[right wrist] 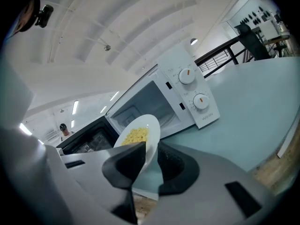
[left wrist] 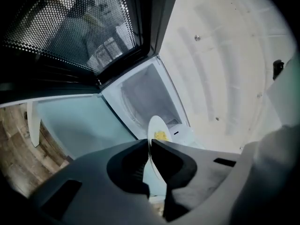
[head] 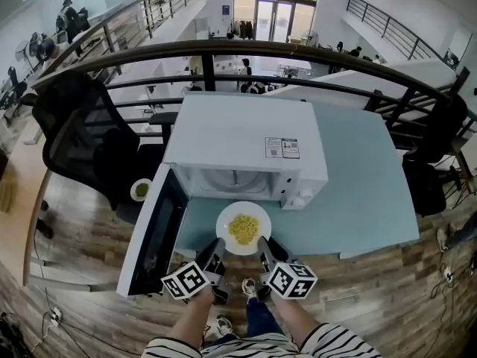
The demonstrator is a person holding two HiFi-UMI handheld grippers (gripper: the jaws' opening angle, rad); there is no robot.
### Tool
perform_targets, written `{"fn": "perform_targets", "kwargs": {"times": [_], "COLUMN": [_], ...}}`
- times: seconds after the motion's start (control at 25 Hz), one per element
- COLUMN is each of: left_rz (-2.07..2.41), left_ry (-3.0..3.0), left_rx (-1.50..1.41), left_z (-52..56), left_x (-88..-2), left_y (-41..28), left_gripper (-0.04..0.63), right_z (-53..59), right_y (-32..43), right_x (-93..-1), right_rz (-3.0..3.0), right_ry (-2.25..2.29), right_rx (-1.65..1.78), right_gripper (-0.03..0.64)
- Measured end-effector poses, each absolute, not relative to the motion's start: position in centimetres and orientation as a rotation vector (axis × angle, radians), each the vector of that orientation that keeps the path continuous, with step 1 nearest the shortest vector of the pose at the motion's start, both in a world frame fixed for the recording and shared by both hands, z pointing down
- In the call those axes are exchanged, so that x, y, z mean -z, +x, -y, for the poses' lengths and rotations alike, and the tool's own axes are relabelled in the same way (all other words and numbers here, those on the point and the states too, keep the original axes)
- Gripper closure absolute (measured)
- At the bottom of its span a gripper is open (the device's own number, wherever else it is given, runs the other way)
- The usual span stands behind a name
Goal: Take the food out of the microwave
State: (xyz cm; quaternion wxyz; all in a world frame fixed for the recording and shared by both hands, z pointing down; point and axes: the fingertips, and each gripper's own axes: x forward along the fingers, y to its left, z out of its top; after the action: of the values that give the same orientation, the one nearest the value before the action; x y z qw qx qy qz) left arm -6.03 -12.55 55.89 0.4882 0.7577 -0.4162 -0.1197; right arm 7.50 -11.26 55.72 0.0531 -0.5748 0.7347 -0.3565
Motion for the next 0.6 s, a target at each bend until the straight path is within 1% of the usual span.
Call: {"fn": "perform_targets", "kwargs": {"times": [0.6], "left_rz": [0.961], "left_ry": [1.896], "left_rx": [0.287], "left_z": [4.8], "left_x": [-53.3], "left_y": [-8.0], "left_gripper": [0.556], "right_z": [3.0], "right_y": [5.5], "right_x": [-53.3], "right_rz": [-2.175], "right_ry": [-1.758], "right_rx": [1.057], "right_gripper": [0.532]}}
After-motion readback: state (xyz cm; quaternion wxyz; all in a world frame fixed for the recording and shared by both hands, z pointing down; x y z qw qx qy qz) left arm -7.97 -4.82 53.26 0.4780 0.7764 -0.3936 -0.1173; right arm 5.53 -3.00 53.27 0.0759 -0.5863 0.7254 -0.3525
